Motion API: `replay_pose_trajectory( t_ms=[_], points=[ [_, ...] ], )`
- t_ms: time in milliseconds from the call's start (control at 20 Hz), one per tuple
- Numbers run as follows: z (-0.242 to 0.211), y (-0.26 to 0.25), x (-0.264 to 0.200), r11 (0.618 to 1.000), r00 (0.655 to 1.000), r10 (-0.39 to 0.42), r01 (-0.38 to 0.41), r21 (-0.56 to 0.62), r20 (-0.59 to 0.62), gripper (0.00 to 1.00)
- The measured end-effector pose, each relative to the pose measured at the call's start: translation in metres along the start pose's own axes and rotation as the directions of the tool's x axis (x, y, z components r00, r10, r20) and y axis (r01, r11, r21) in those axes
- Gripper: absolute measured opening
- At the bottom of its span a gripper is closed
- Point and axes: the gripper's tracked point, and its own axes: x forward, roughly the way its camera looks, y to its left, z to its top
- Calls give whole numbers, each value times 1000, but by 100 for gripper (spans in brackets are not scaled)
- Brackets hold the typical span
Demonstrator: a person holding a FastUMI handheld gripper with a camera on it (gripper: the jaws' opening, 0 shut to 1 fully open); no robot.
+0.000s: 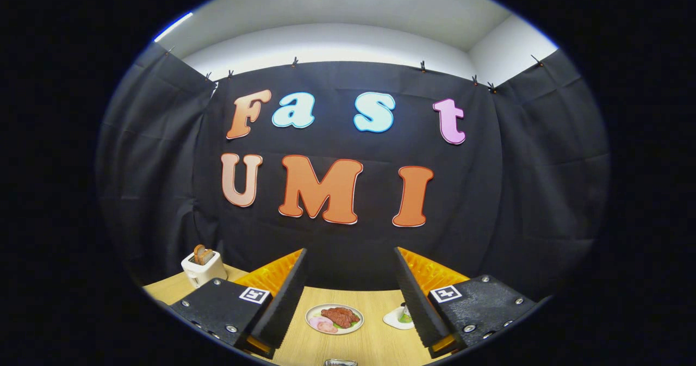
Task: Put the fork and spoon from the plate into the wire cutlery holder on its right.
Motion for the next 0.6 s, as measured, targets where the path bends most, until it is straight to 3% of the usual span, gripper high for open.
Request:
replay_pose_trajectory(
  t_ms=[600],
  points=[
    [-11,-3,-8,1000,999,-5,5,-12,-40,92]
  ],
)
